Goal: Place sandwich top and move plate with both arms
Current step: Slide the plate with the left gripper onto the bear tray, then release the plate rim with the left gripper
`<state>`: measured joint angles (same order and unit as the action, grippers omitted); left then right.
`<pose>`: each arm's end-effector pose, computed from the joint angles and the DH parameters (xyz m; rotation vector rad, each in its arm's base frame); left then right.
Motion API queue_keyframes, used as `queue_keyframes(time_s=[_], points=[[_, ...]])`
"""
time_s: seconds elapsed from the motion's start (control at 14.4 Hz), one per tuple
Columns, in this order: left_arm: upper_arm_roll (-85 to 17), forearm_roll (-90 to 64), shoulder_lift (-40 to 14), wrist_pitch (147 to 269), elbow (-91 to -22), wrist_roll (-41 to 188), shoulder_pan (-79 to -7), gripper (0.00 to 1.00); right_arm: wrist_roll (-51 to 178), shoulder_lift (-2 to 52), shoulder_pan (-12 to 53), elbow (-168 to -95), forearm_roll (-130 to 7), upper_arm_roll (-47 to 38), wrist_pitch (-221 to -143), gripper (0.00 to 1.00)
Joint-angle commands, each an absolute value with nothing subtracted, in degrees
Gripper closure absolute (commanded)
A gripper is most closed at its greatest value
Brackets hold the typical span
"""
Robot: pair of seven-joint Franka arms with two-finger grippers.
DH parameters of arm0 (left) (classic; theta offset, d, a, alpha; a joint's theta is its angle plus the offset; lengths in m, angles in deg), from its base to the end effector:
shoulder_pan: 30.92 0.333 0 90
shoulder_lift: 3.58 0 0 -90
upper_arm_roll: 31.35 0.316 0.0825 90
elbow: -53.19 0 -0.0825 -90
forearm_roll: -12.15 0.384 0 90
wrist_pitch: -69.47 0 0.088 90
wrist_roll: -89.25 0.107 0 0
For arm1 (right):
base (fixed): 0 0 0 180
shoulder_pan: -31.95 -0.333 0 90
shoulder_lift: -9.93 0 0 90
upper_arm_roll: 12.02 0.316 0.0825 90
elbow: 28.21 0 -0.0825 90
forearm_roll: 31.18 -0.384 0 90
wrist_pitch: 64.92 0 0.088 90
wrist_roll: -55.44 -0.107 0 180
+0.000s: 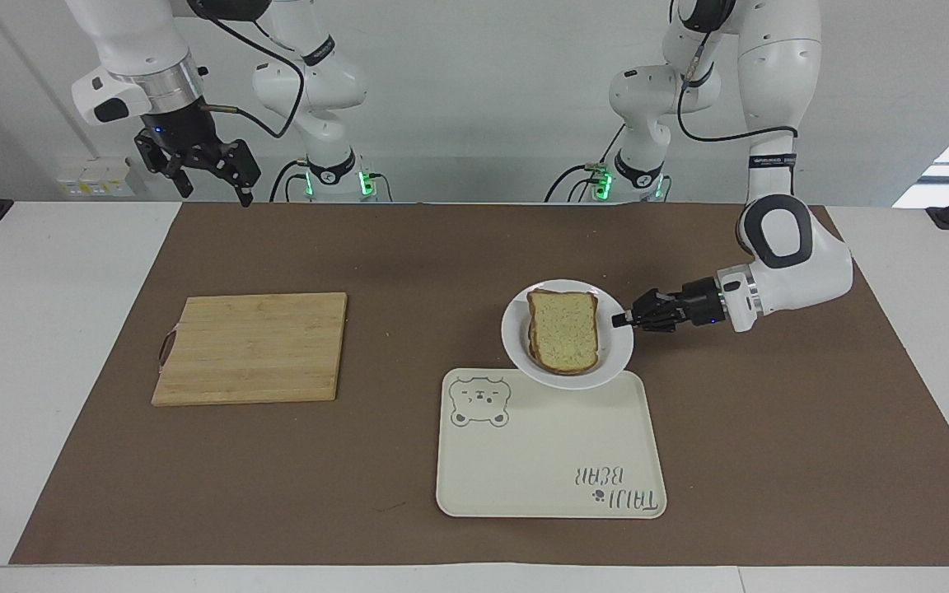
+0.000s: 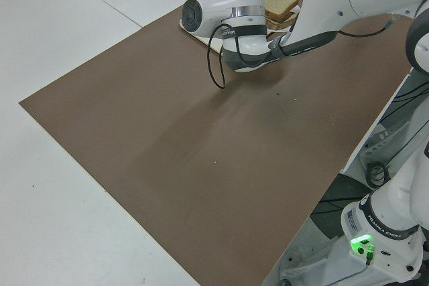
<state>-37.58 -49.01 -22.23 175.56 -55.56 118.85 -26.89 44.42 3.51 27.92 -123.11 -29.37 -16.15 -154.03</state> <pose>0.5996 -0.0881 0.3424 2.1044 -0.0244 -0.1097 0.5176 -0.0066 0.6427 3.1044 -0.3026 0.0201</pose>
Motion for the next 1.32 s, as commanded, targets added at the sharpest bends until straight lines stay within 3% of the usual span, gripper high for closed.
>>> queue_keyframes(time_s=[0.0, 0.56, 1.25], points=[[-37.77, -48.14, -30.36, 173.36, -45.45, 117.28, -27.23, 1.00, 45.86, 4.22, 28.52, -121.64, -29.60, -15.63, -152.64, 0.00], [-38.47, -48.14, -41.45, 174.59, -32.08, 115.71, -28.28, 1.00, 45.68, 4.30, 28.79, -121.55, -29.51, -15.71, -152.90, 0.00], [-38.38, -47.17, -46.38, 179.60, -29.34, 113.77, -29.87, 1.00, 45.68, 4.30, 28.79, -121.55, -29.51, -15.71, -152.90, 0.00]])
